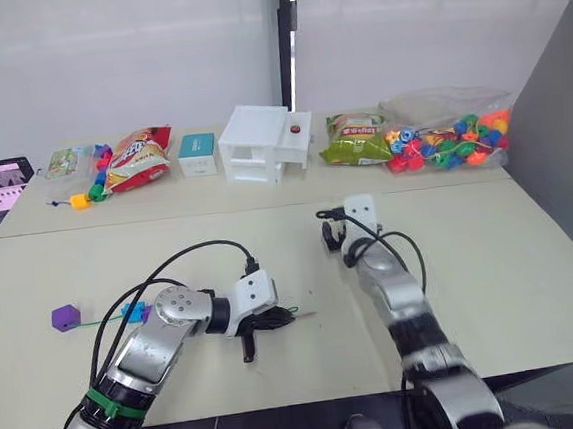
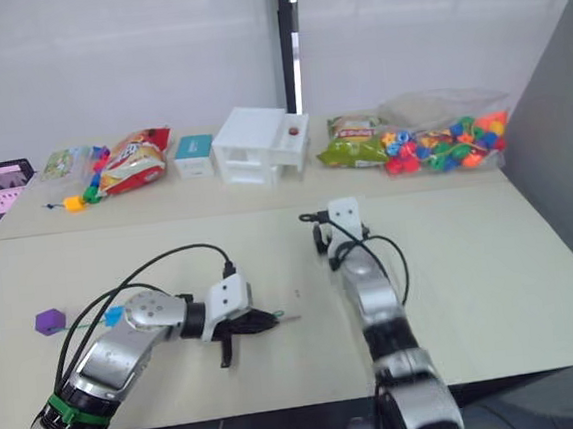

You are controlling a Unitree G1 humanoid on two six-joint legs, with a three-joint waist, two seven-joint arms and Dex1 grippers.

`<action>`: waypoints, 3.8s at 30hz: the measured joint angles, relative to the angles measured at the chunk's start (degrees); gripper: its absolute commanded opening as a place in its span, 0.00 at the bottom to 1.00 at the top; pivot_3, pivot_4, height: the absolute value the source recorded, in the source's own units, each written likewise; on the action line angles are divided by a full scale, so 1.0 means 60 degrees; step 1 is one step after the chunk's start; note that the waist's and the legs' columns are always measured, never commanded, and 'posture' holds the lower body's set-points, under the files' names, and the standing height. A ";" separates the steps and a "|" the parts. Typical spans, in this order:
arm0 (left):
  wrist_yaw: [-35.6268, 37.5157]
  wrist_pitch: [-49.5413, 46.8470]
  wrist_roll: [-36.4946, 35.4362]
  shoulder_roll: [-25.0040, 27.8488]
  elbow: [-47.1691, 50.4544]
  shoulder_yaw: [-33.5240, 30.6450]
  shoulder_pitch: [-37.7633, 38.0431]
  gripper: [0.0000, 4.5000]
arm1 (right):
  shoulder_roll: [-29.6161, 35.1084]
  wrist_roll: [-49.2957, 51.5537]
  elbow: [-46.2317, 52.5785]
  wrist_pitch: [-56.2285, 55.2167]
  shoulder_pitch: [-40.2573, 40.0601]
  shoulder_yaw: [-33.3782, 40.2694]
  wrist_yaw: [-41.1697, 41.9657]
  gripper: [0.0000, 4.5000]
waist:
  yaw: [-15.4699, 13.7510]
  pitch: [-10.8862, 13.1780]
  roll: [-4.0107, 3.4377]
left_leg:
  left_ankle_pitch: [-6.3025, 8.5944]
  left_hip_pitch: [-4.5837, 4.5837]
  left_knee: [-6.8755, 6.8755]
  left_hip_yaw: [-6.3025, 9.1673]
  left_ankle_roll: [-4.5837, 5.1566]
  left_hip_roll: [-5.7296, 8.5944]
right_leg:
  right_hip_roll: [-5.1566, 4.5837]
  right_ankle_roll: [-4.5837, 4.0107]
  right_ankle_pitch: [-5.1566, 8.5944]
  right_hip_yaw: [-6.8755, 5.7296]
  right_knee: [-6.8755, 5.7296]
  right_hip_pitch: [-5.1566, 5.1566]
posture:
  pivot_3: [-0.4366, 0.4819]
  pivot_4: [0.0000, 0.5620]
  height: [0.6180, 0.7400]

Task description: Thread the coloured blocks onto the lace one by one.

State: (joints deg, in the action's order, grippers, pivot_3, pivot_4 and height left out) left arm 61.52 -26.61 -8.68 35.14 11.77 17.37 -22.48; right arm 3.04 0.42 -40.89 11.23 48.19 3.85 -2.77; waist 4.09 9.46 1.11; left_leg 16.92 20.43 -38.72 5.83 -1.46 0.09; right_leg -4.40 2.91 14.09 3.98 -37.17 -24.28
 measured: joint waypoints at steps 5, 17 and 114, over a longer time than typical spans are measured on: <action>-0.0053 -0.0187 -0.0069 0.0057 0.0089 -0.0002 0.0018 0.00 | 0.0352 0.0300 -0.2797 -0.1533 0.1014 0.0583 0.0452 0.65 | 0.0111 -0.0001 -0.0001 | 0.0004 0.0009 0.0015 -0.0002 0.0006 -0.0001 | -0.0002 0.0002 -0.0001 0.0003 -0.0008 0.0001 | 0.48 0.27 1.00; -0.0114 -0.0206 -0.0087 0.0106 0.0203 0.0011 0.0067 0.00 | -0.0373 0.0904 0.0793 -0.1296 -0.1410 0.0347 0.1941 0.26 | 0.0251 -0.0003 -0.0005 | 0.0005 0.0016 0.0010 0.0008 0.0008 0.0000 | -0.0004 0.0005 -0.0001 0.0004 -0.0049 -0.0013 | 0.48 0.27 1.00; -0.1458 -0.3061 0.0143 -0.0353 0.1004 0.1825 -0.1394 0.00 | 0.6320 0.0413 0.8162 0.0510 -0.4179 -0.3819 1.1409 0.25 | -0.0284 0.0004 0.0011 | 0.0012 -0.0017 -0.0036 -0.0001 0.0022 0.0000 | 0.0003 0.0008 0.0006 -0.0002 0.0010 0.0048 | 0.48 0.27 1.00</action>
State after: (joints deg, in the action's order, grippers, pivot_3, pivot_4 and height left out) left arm 52.77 -44.98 -7.82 33.03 17.79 28.32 -30.84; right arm 40.96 2.90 8.08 14.29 23.12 -19.07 65.68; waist 2.38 9.48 1.18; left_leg 16.99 20.33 -38.94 5.82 -1.33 0.09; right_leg -4.38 2.96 14.13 3.96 -37.11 -23.99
